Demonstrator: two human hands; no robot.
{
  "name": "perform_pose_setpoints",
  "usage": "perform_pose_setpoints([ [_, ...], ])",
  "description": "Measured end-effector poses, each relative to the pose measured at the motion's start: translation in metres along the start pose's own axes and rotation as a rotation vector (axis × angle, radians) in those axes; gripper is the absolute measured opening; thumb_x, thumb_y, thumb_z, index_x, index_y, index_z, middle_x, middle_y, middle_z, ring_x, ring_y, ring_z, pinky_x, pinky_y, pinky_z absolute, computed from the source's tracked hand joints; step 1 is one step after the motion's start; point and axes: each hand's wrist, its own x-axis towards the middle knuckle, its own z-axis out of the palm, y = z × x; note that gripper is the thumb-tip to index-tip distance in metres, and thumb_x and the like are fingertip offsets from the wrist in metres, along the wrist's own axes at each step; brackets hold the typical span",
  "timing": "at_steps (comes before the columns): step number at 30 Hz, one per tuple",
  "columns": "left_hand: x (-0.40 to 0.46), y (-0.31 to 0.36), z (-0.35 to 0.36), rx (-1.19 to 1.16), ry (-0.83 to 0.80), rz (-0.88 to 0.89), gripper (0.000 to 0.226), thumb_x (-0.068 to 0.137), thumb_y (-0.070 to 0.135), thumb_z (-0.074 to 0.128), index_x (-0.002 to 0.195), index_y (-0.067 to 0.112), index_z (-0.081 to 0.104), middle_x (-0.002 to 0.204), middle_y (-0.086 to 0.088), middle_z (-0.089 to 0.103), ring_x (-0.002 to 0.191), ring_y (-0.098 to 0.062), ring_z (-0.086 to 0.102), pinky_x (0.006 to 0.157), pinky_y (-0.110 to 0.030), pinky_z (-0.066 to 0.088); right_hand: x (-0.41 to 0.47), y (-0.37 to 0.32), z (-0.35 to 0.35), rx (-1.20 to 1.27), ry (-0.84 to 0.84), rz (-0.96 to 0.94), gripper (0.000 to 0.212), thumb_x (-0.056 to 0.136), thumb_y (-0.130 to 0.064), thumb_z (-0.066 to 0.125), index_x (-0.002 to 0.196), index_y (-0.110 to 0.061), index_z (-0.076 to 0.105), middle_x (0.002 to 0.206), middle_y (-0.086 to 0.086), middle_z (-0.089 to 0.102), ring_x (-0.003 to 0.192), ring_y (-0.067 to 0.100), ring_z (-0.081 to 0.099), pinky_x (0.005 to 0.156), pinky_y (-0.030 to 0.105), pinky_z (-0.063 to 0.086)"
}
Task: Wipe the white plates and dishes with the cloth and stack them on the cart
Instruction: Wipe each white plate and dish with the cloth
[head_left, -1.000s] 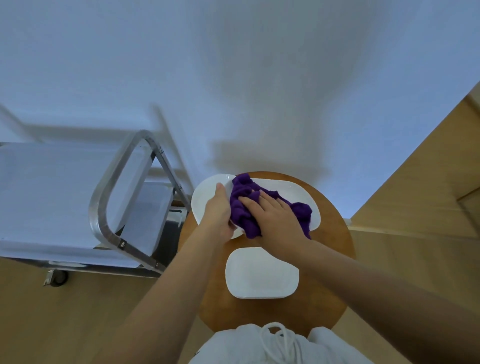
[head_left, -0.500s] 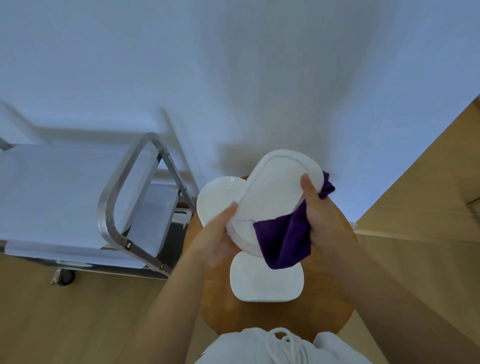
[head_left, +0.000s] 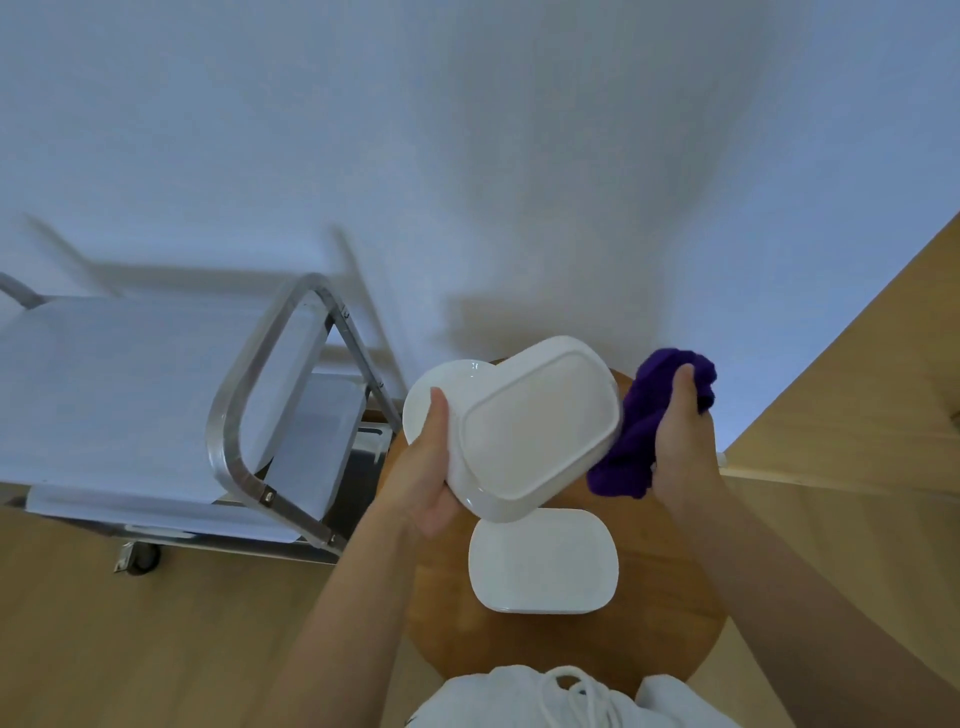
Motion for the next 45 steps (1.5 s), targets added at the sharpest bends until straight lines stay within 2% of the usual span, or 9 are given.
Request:
perform_pose_setpoints([
  [5, -0.004, 0.001, 0.032, 0.271, 0.150, -0.074, 0.058, 0.079, 0.074, 0.039, 0.112, 0.030, 0.058, 0.112, -0.007, 0.067, 0.103, -0.028, 0.063, 0.089, -0.046, 0.053, -0.010, 0.002, 0.022, -0.373, -0.141, -0.462, 0.026, 0.097, -0.045, 0.039, 0.108, -0.023, 0.048, 0.106, 0.000, 0.056, 0.107, 0.025, 0.053, 0.094, 0.043, 0.042],
  [9, -0.002, -0.004, 0.045, 0.313, 0.175, -0.062, 0.042, 0.092, 0.066, 0.032, 0.087, 0.033, 0.059, 0.097, 0.000, 0.068, 0.094, -0.021, 0.064, 0.075, -0.035, 0.054, -0.032, 0.019, 0.044, -0.574, -0.232, -0.739, 0.047, 0.096, -0.045, 0.037, 0.125, -0.012, 0.054, 0.130, 0.010, 0.054, 0.124, 0.031, 0.044, 0.103, 0.055, 0.031],
  [15, -0.001, -0.007, 0.043, 0.138, 0.231, -0.005, 0.052, 0.097, 0.057, 0.032, 0.118, 0.018, 0.060, 0.114, -0.013, 0.068, 0.108, -0.029, 0.063, 0.094, -0.042, 0.052, -0.068, 0.046, 0.065, -0.667, -0.303, -0.886, 0.053, 0.093, -0.048, 0.032, 0.136, -0.021, 0.047, 0.139, 0.000, 0.049, 0.137, 0.021, 0.033, 0.114, 0.048, 0.019],
  [19, -0.001, -0.004, 0.039, -0.069, 0.269, -0.036, 0.057, 0.093, 0.061, 0.037, 0.115, 0.014, 0.059, 0.088, -0.007, 0.076, 0.079, -0.022, 0.073, 0.059, -0.030, 0.058, -0.072, 0.057, 0.049, -0.677, -0.467, -0.960, 0.057, 0.093, -0.057, 0.023, 0.137, -0.028, 0.045, 0.142, -0.008, 0.046, 0.138, 0.011, 0.026, 0.116, 0.042, 0.013],
  [23, 0.002, 0.005, 0.034, -0.152, 0.289, -0.140, 0.067, 0.089, 0.070, 0.035, 0.125, 0.017, 0.055, 0.108, -0.014, 0.071, 0.096, -0.032, 0.068, 0.065, -0.042, 0.059, -0.059, 0.074, 0.023, -0.696, -0.526, -1.064, 0.047, 0.095, -0.055, 0.028, 0.137, -0.037, 0.037, 0.144, -0.012, 0.039, 0.140, 0.014, 0.022, 0.113, 0.051, 0.018],
  [31, 0.001, 0.001, 0.026, -0.027, 0.243, -0.076, 0.062, 0.086, 0.066, 0.044, 0.132, 0.025, 0.054, 0.114, -0.005, 0.071, 0.099, -0.027, 0.068, 0.063, -0.037, 0.059, -0.004, 0.066, 0.002, -0.474, -0.371, -0.747, 0.036, 0.095, -0.040, 0.046, 0.129, -0.046, 0.036, 0.143, -0.016, 0.035, 0.138, 0.024, 0.028, 0.113, 0.042, 0.023],
  [34, -0.007, 0.001, 0.032, 0.168, 0.202, -0.028, 0.057, 0.079, 0.069, 0.042, 0.117, 0.030, 0.057, 0.102, 0.000, 0.072, 0.093, -0.022, 0.068, 0.063, -0.033, 0.057, 0.007, 0.047, -0.002, -0.272, -0.365, -0.401, 0.014, 0.095, -0.037, 0.048, 0.109, -0.038, 0.047, 0.113, -0.002, 0.060, 0.099, 0.018, 0.058, 0.079, 0.030, 0.050],
  [40, -0.019, -0.006, 0.041, 1.109, -0.068, 0.177, 0.063, 0.076, 0.069, 0.031, 0.100, 0.021, 0.064, 0.092, -0.004, 0.067, 0.082, -0.021, 0.065, 0.063, -0.015, 0.046, 0.023, 0.020, -0.005, -0.069, -0.331, 0.120, 0.047, 0.087, -0.059, 0.047, 0.114, -0.021, 0.048, 0.105, 0.006, 0.061, 0.100, 0.024, 0.058, 0.088, 0.041, 0.049],
  [45, -0.006, -0.023, 0.042, 1.938, -0.354, 0.437, 0.059, 0.096, 0.055, 0.027, 0.148, 0.029, 0.033, 0.148, 0.009, 0.044, 0.135, -0.014, 0.040, 0.115, -0.036, 0.023, 0.024, 0.008, -0.004, 0.038, -0.348, 0.225, 0.050, 0.072, -0.041, 0.074, 0.112, -0.018, 0.055, 0.104, 0.009, 0.064, 0.097, 0.027, 0.060, 0.076, 0.040, 0.051],
])
